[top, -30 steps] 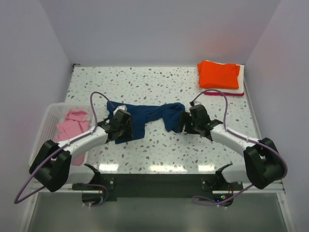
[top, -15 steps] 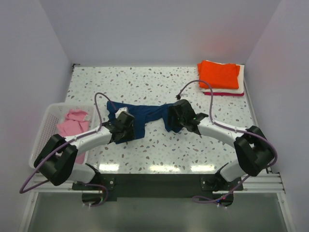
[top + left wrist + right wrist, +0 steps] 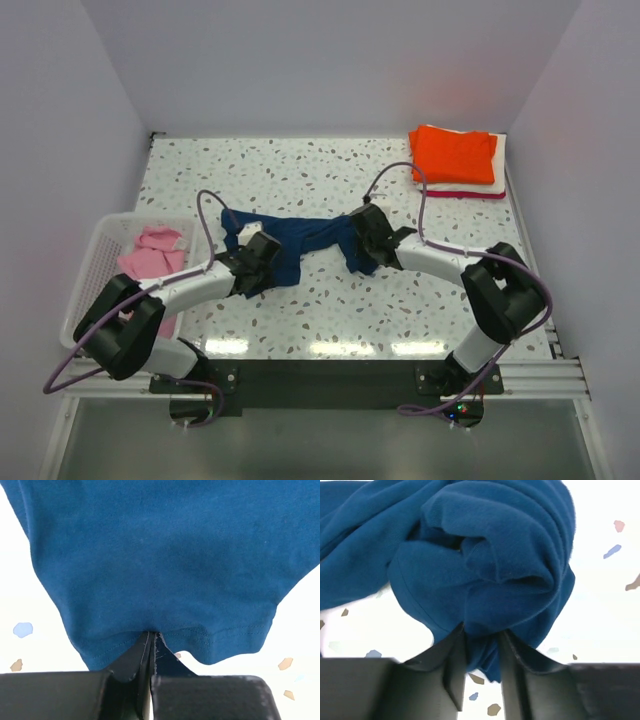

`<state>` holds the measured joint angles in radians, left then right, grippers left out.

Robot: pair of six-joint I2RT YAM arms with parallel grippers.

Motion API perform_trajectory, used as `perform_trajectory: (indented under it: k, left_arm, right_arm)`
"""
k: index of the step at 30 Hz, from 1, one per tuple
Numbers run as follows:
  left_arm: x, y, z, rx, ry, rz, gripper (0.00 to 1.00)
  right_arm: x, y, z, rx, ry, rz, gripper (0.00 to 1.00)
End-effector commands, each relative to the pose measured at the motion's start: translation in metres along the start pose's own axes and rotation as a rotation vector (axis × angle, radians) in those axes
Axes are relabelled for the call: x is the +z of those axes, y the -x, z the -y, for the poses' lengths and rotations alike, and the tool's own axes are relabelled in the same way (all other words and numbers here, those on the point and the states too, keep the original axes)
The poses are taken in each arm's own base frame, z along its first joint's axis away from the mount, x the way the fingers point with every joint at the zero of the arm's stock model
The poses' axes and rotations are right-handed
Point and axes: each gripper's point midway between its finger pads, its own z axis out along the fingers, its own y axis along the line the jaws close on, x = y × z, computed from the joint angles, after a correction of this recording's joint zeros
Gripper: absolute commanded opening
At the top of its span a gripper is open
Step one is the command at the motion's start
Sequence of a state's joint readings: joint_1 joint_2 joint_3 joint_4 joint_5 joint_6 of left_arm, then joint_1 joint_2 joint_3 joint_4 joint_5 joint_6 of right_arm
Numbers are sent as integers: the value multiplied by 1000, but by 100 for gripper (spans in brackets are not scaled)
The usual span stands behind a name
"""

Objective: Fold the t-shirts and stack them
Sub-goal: Flatten the tshirt out

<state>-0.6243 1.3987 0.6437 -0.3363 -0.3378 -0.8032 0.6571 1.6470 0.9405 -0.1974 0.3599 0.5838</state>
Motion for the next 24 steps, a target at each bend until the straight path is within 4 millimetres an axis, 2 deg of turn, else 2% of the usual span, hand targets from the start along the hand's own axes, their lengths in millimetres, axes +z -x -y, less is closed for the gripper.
perform_trajectory:
  k: [1, 2, 3, 5, 6, 7, 9, 10, 16, 19, 21, 23, 24]
  left_arm:
    - [-7, 10, -3, -2, 37, 21, 0]
    - [-10, 14, -2, 1, 34, 31, 0]
    - [-13, 16, -3, 5, 39, 32, 0]
    - [-26, 33, 4, -8, 19, 70, 0]
    - [-31, 36, 2, -3, 23, 73, 0]
    - [-42, 51, 8, -17, 3, 112, 0]
    - [-54, 64, 7, -17, 0, 141, 0]
    - [-67, 79, 11, -36, -27, 182, 0]
    - [-114, 125, 8, -77, -74, 317, 0]
    - [-113, 122, 15, -52, -122, 306, 0]
    - [-98, 107, 21, -34, -152, 256, 0]
    - [-83, 90, 38, -3, -219, 185, 7]
    - [-73, 78, 39, 3, -223, 150, 11]
  right_arm:
    - [-13, 31, 6, 24, -57, 85, 31]
    - [-16, 31, 10, 13, -69, 82, 23]
    - [-22, 39, 11, 20, -66, 96, 19]
    - [-29, 42, 17, 14, -71, 89, 12]
    - [-36, 48, 20, 19, -69, 103, 11]
    - [-40, 49, 27, 18, -82, 98, 10]
    - [-46, 56, 40, 34, -97, 105, 10]
    - [-53, 62, 44, 44, -94, 121, 10]
    - [-80, 76, 80, 85, -131, 156, 11]
    - [-89, 81, 90, 89, -144, 169, 13]
    - [-93, 84, 93, 82, -150, 172, 13]
    - [-94, 84, 96, 72, -163, 166, 13]
    - [-93, 85, 98, 71, -175, 167, 13]
